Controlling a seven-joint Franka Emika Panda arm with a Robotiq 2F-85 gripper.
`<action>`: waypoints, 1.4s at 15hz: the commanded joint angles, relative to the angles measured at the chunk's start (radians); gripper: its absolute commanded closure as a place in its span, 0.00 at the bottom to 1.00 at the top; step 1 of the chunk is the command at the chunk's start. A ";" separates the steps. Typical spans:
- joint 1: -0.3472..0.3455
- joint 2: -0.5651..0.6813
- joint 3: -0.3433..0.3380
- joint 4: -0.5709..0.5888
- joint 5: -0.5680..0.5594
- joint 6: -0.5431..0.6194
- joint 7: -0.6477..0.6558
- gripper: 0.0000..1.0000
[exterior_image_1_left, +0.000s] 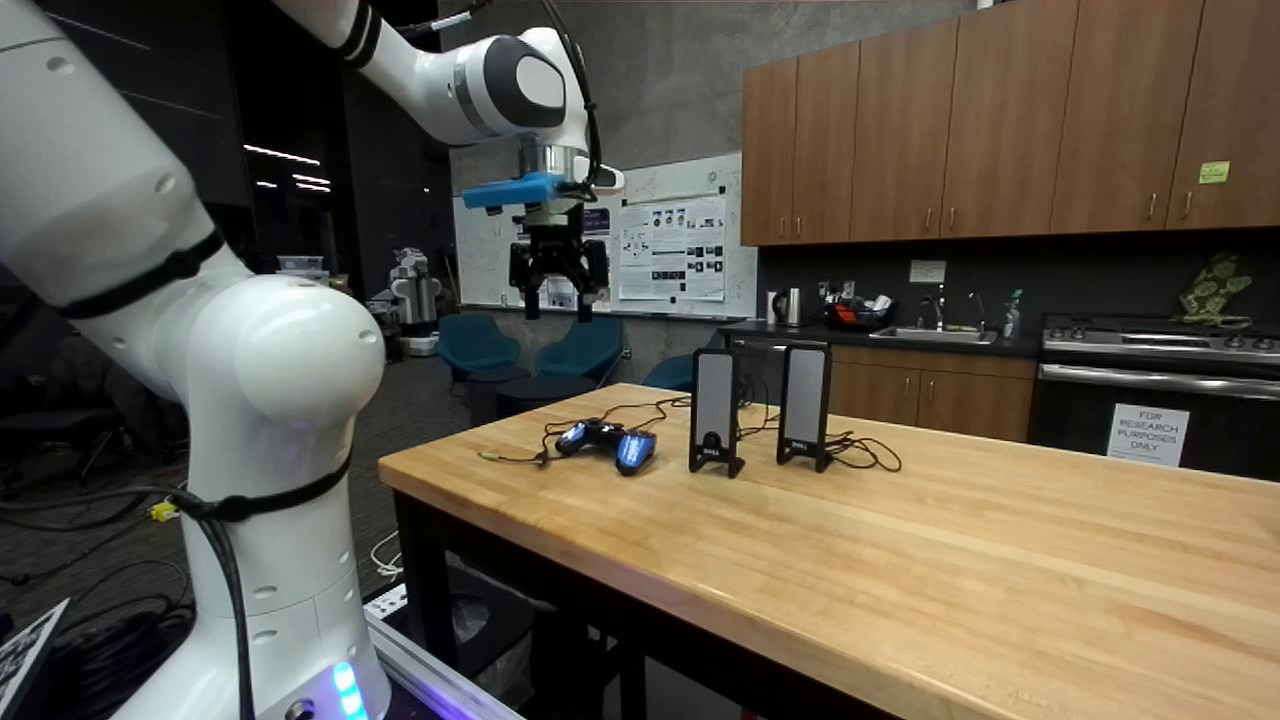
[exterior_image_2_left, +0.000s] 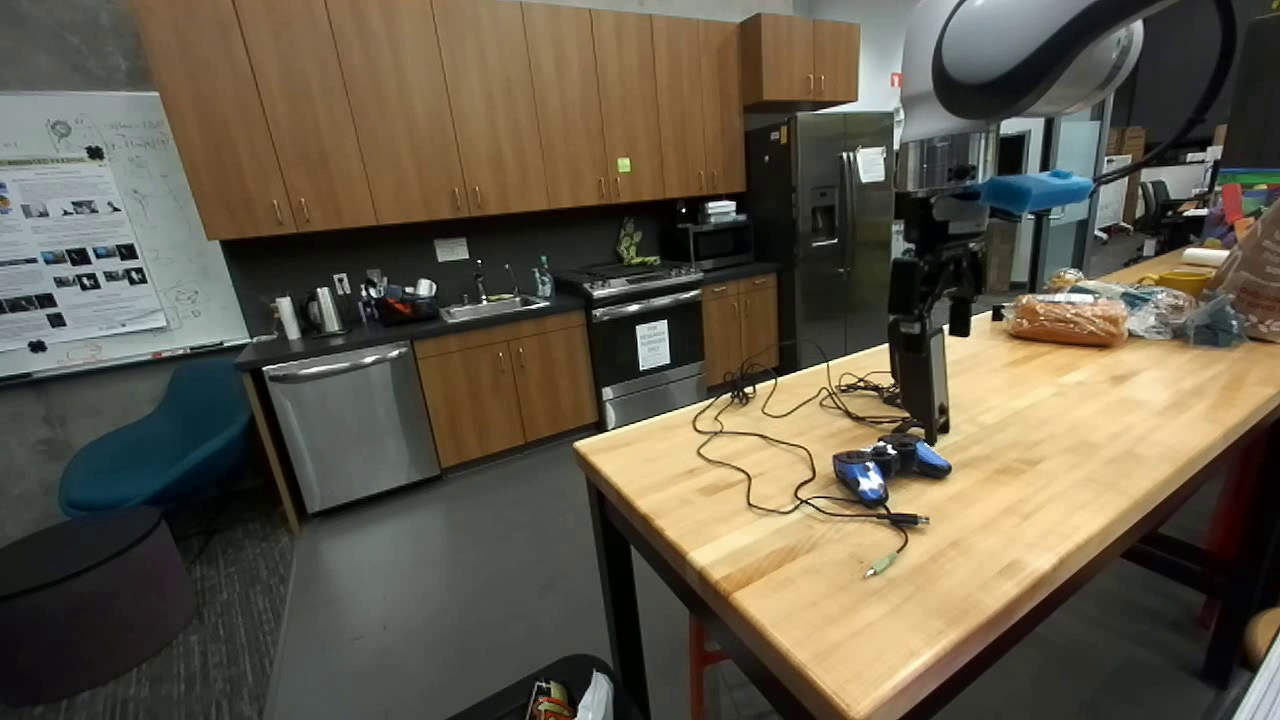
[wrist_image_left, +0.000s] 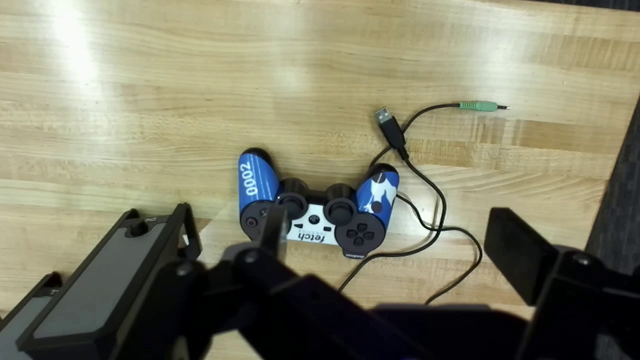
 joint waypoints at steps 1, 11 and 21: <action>-0.002 0.000 0.002 0.002 0.001 -0.002 -0.001 0.00; 0.007 0.000 0.016 -0.032 0.021 0.049 0.022 0.00; 0.029 0.015 0.086 -0.116 0.018 0.080 0.057 0.00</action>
